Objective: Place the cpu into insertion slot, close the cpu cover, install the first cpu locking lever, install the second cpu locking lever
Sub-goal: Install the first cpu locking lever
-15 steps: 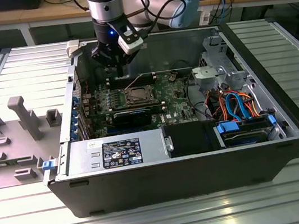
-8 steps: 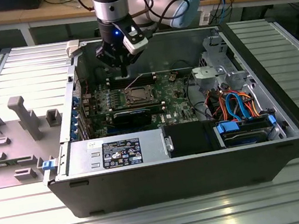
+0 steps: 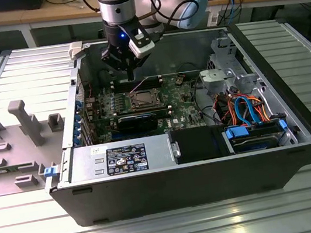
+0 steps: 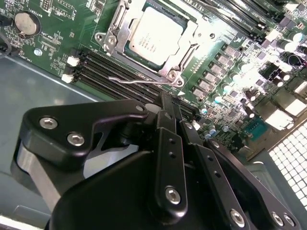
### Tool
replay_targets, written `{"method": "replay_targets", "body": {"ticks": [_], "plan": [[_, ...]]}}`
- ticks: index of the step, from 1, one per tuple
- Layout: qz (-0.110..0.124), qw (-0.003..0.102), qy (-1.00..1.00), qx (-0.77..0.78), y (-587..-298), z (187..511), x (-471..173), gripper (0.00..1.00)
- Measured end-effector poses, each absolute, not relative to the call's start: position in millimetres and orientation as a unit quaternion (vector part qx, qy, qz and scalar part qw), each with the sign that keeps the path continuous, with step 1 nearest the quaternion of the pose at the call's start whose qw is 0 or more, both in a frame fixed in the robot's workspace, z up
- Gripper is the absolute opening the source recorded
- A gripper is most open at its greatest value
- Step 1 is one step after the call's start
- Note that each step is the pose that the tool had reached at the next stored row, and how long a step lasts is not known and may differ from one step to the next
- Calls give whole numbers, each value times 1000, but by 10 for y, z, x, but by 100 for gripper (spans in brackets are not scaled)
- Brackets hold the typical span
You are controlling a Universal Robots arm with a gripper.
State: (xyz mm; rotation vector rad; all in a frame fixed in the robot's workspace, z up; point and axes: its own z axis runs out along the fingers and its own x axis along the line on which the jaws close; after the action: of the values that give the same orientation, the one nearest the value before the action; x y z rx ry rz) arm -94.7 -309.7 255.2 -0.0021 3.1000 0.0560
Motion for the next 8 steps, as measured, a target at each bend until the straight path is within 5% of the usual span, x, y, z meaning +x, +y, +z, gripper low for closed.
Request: {"method": "replay_targets", "body": {"ticks": [8], "plan": [[18, 21, 1000, -1, -3097, 2552, -926, 11]]}}
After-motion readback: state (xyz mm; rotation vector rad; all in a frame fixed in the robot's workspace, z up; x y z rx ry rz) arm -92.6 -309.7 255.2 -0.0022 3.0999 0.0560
